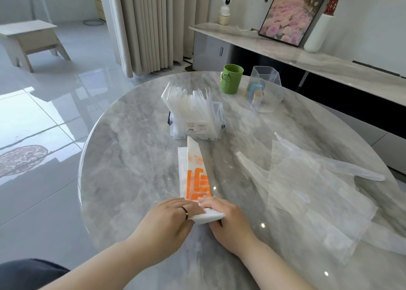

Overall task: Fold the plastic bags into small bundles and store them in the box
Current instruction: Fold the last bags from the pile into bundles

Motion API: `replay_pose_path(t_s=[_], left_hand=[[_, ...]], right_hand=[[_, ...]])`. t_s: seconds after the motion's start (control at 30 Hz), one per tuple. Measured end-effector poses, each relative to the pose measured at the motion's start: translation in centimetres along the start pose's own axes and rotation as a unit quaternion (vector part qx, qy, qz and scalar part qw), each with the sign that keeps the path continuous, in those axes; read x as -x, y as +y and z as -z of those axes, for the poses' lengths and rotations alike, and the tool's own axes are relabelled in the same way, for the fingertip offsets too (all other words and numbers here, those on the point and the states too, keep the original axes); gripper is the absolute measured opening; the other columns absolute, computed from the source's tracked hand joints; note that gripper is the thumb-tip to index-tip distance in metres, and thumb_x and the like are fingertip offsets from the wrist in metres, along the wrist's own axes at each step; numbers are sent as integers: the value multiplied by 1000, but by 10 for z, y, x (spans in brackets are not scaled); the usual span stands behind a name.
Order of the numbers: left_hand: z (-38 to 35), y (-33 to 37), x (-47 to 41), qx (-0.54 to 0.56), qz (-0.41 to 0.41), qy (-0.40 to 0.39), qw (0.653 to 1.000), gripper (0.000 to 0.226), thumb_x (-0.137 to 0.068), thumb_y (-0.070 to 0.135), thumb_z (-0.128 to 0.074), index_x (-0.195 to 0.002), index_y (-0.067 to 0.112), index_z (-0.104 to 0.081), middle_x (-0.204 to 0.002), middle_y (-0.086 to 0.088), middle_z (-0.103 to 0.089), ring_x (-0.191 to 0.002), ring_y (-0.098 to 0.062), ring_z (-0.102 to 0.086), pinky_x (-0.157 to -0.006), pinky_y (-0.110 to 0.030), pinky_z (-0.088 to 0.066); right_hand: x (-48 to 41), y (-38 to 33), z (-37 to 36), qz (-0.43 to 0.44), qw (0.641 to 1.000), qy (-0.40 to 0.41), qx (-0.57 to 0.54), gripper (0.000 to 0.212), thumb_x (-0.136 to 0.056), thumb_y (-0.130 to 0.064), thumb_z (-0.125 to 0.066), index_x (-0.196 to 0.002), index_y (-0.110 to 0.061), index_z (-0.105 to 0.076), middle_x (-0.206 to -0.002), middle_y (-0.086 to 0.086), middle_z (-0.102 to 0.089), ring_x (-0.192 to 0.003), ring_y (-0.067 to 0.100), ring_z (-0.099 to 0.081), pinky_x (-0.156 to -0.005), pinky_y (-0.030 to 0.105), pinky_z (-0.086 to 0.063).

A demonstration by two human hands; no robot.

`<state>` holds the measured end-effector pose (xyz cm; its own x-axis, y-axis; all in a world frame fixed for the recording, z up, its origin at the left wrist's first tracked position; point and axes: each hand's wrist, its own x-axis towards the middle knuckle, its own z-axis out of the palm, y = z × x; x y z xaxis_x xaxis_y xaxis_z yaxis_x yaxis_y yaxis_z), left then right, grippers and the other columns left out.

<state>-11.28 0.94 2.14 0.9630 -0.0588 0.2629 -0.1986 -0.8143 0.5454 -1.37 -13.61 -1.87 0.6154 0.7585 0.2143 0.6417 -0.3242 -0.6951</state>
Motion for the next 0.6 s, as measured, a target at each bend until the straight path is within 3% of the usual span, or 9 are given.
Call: replay_pose_path(t_s=[0.07, 0.1, 0.17, 0.23, 0.3, 0.37, 0.43, 0.5, 0.6], left_hand=[[10, 1, -1, 140, 95, -29, 985, 44, -64, 36, -39, -98, 60, -54, -111, 39, -53, -106, 14, -49, -87, 2, -32], [13, 0, -2, 191, 129, -39, 972, 42, -63, 36, -40, -91, 63, -56, -110, 42, -53, -106, 22, -44, -86, 6, -29], [12, -5, -7, 218, 149, -31, 964, 36, -75, 28, -37, -85, 51, -63, -110, 39, -53, -105, 28, -42, -87, 6, -27], [5, -6, -13, 134, 178, -61, 973, 26, -94, 32, -36, -103, 39, -59, -125, 32, -40, -118, 16, -40, -95, -6, -30], [-6, -3, -15, 9, 206, -117, 972, 35, -98, 38, -31, -122, 29, -55, -142, 23, -29, -134, 0, -27, -104, -17, -28], [-13, 1, -16, -65, 201, -154, 965, 44, -96, 46, -27, -131, 30, -47, -150, 19, -18, -140, -3, -16, -108, -20, -22], [-15, 6, -16, -83, 192, -152, 966, 40, -96, 43, -34, -135, 34, -41, -150, 20, -17, -139, -3, -17, -107, -18, -21], [-16, 7, -16, -80, 178, -148, 970, 39, -95, 37, -41, -134, 36, -41, -148, 22, -19, -137, -2, -22, -104, -17, -24], [-16, 7, -15, -64, 171, -156, 971, 39, -91, 31, -43, -130, 35, -48, -145, 24, -27, -132, -3, -31, -96, -16, -31]], right_hand=[[5, -4, 3, -26, 999, -7, -16, 43, -77, -33, -35, -98, -15, -68, -99, 3, -71, -93, 12, -56, -77, 22, -46], [9, -6, 4, -23, 1000, -4, -11, 38, -77, -32, -34, -97, -23, -65, -96, 2, -71, -91, 12, -56, -73, 23, -44], [20, -11, 6, 6, 1000, -6, 13, 27, -77, -26, -38, -97, -30, -55, -91, 1, -71, -87, 11, -54, -69, 18, -41], [33, -13, 8, 28, 999, -20, 37, 23, -76, -22, -40, -94, -30, -52, -86, -2, -69, -81, 10, -54, -64, 14, -38], [45, -19, 13, 16, 999, -38, 35, 23, -76, -26, -37, -94, -29, -51, -84, -1, -66, -80, 11, -52, -63, 18, -37], [54, -21, 17, 10, 998, -56, 29, 26, -77, -29, -35, -98, -32, -50, -85, 2, -66, -80, 13, -53, -66, 23, -40], [63, -23, 20, 4, 997, -71, 29, 27, -78, -32, -33, -100, -33, -48, -87, 6, -67, -81, 13, -52, -71, 24, -41], [68, -30, 25, -53, 995, -85, 4, 30, -77, -40, -32, -99, -31, -49, -87, 4, -66, -84, 13, -53, -72, 22, -41], [59, -41, 33, -183, 978, -95, -40, 19, -91, -31, -42, -72, -24, -44, -73, -15, -51, -80, 4, -51, -66, 7, -37]])
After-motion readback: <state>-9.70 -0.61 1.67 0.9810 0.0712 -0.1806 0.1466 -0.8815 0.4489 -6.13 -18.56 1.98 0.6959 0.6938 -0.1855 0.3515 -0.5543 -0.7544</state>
